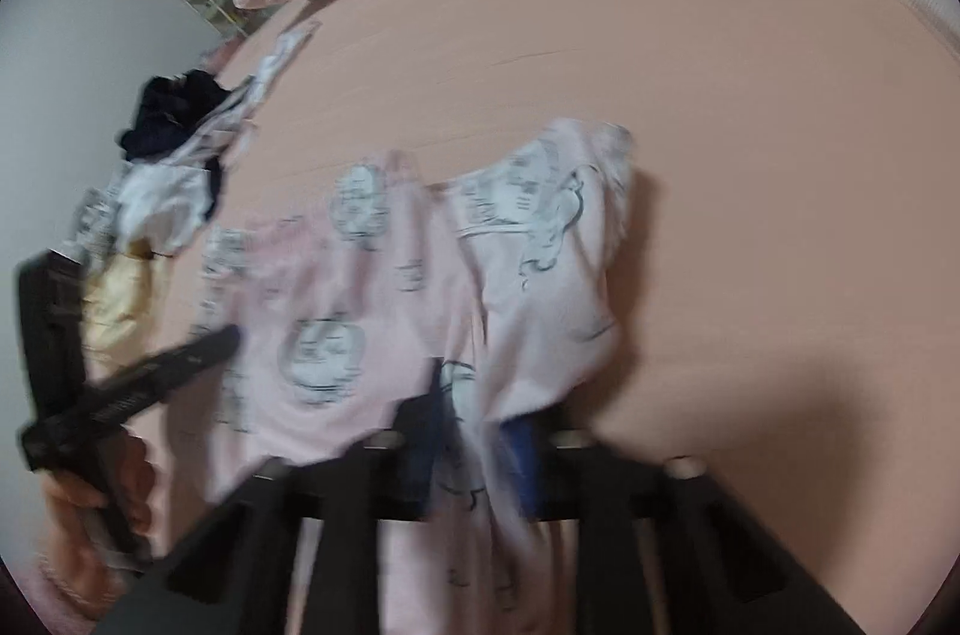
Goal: Fold clothes
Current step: 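Grasp the folded pants bundle edge with the right tool and lift it, then carry the folded pants with the right tool onto the white pillow area and release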
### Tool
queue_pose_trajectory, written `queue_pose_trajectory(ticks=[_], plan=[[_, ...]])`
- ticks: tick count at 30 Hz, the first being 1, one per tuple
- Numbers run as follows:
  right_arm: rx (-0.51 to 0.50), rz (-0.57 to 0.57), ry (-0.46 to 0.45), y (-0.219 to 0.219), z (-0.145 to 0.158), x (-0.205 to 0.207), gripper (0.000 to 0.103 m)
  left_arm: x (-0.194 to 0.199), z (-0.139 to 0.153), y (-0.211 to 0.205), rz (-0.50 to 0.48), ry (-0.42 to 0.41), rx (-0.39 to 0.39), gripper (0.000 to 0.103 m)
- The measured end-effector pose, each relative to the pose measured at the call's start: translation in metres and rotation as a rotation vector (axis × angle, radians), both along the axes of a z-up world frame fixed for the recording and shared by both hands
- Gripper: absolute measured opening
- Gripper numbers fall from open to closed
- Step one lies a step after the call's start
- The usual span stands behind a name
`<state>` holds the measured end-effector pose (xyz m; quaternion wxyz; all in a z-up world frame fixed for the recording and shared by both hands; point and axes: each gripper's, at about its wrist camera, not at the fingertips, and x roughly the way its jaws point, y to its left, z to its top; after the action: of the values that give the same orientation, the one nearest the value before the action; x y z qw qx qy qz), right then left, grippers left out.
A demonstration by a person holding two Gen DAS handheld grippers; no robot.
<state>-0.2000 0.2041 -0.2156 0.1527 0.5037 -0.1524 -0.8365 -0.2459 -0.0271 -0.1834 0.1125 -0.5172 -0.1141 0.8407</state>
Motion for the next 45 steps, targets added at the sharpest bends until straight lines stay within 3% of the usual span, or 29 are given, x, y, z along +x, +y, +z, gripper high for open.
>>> queue_pose_trajectory(ticks=[6,12,16,19,25,29,36,41,45], plan=[[0.038,0.017,0.073,-0.007,0.024,0.014,0.009,0.024,0.044,0.009,-0.035,0.068,0.035,0.008],[0.038,0.003,0.073,0.037,0.045,0.056,0.009,0.078,0.094,0.044,-0.124,0.124,0.045,0.008],[0.038,-0.006,0.072,0.067,0.059,0.085,0.009,0.1,0.093,0.072,-0.198,0.11,0.077,0.008],[0.041,-0.042,0.044,0.095,0.058,0.095,0.009,0.093,0.08,0.099,-0.233,0.072,0.145,0.008],[0.046,-0.153,0.038,0.197,0.073,0.099,0.009,0.065,0.088,0.182,-0.341,0.072,0.145,0.008],[0.074,-0.199,0.075,0.259,0.095,0.065,0.009,0.022,0.11,0.242,-0.39,0.12,0.155,0.008],[0.129,-0.256,0.126,0.345,0.129,-0.019,0.009,-0.054,0.115,0.323,-0.381,0.149,0.187,0.008],[0.173,-0.233,0.137,0.351,0.108,-0.094,0.009,-0.089,0.094,0.348,-0.347,0.141,0.196,0.008],[0.193,-0.214,0.109,0.352,0.061,-0.136,0.009,-0.116,0.051,0.357,-0.327,0.103,0.179,0.008]])
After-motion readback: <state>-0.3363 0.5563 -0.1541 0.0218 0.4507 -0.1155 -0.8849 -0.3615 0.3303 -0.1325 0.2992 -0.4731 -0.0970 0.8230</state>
